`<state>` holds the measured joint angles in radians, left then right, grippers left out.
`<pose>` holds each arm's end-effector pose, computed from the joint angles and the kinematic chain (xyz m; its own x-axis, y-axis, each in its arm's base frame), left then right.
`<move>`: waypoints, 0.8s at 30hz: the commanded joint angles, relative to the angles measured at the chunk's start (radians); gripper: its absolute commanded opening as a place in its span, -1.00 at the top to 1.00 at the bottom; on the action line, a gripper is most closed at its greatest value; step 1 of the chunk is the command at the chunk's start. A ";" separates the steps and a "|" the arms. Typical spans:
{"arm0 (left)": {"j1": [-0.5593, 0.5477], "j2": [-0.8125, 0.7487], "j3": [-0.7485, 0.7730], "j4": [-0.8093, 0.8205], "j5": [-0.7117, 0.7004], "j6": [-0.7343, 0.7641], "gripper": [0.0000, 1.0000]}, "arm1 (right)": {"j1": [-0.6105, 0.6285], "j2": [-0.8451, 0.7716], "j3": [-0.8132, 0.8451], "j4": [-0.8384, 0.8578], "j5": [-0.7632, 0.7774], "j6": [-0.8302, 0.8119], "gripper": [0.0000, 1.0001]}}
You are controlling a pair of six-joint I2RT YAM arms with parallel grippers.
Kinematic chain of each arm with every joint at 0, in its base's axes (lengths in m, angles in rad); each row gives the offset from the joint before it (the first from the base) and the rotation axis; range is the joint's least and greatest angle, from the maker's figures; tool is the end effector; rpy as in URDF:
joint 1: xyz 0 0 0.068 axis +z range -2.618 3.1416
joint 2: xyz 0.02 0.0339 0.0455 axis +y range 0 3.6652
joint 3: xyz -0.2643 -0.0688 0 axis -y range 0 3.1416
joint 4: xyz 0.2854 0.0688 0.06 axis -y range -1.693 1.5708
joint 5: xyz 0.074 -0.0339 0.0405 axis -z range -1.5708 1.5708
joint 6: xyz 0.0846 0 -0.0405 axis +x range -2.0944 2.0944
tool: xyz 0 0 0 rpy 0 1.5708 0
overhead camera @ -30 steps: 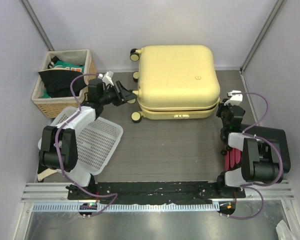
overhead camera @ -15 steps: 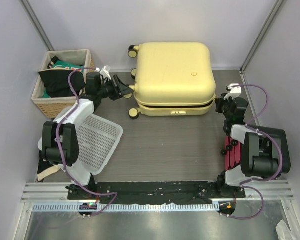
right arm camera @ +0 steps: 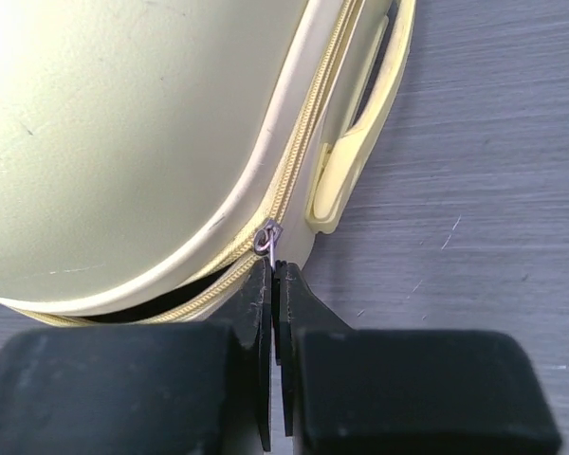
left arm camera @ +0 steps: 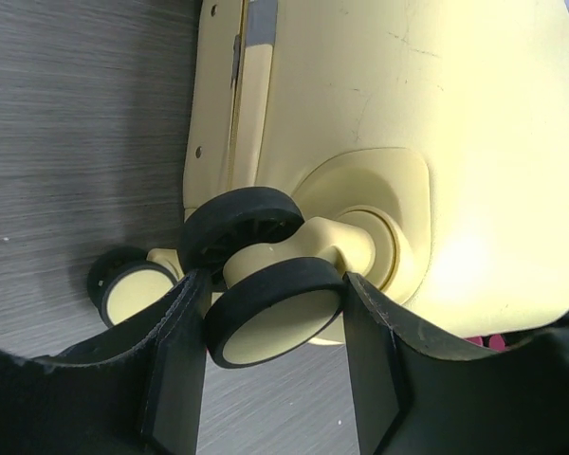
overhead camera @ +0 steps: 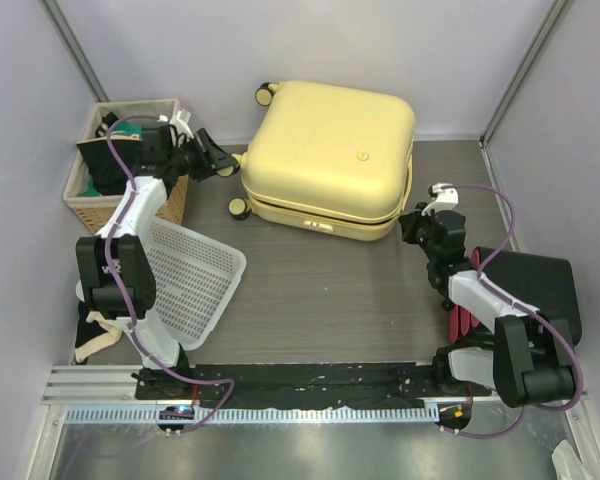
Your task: Open, take out, and arrange the luggage
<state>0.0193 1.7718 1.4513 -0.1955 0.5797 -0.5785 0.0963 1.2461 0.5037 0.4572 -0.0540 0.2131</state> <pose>0.4893 -0.0369 0.2681 -0.6647 -0.4704 -0.5805 0.1156 0.7029 -0.7019 0.3366 0.0371 0.1707 -0.3049 0.1827 -0.9347 -0.0850 0.9723 0.2178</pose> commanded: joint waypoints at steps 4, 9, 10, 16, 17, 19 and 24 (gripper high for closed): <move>0.034 -0.077 0.014 0.103 -0.129 0.071 1.00 | -0.003 -0.079 -0.019 0.050 0.384 -0.085 0.98; 0.033 -0.074 -0.029 0.114 -0.142 0.077 1.00 | -0.004 -0.030 -0.019 0.162 0.392 -0.248 0.98; 0.033 -0.074 -0.034 0.114 -0.147 0.081 1.00 | -0.007 -0.010 -0.016 0.204 0.375 -0.285 0.98; 0.034 -0.055 -0.045 0.100 -0.172 0.106 1.00 | -0.044 0.067 0.041 0.262 0.246 -0.454 0.98; 0.034 -0.054 -0.043 0.096 -0.173 0.109 1.00 | -0.055 0.069 0.059 0.258 0.224 -0.457 0.98; 0.033 -0.051 -0.042 0.091 -0.184 0.115 1.00 | -0.082 0.075 0.078 0.253 0.146 -0.468 0.98; 0.034 -0.051 -0.039 0.080 -0.196 0.132 1.00 | -0.181 0.118 0.151 0.229 -0.004 -0.471 0.99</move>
<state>0.0063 1.7565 1.4059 -0.1947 0.5652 -0.5163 0.0353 1.3514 0.5400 0.5686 -0.1104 -0.1814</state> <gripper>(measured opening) 0.548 0.038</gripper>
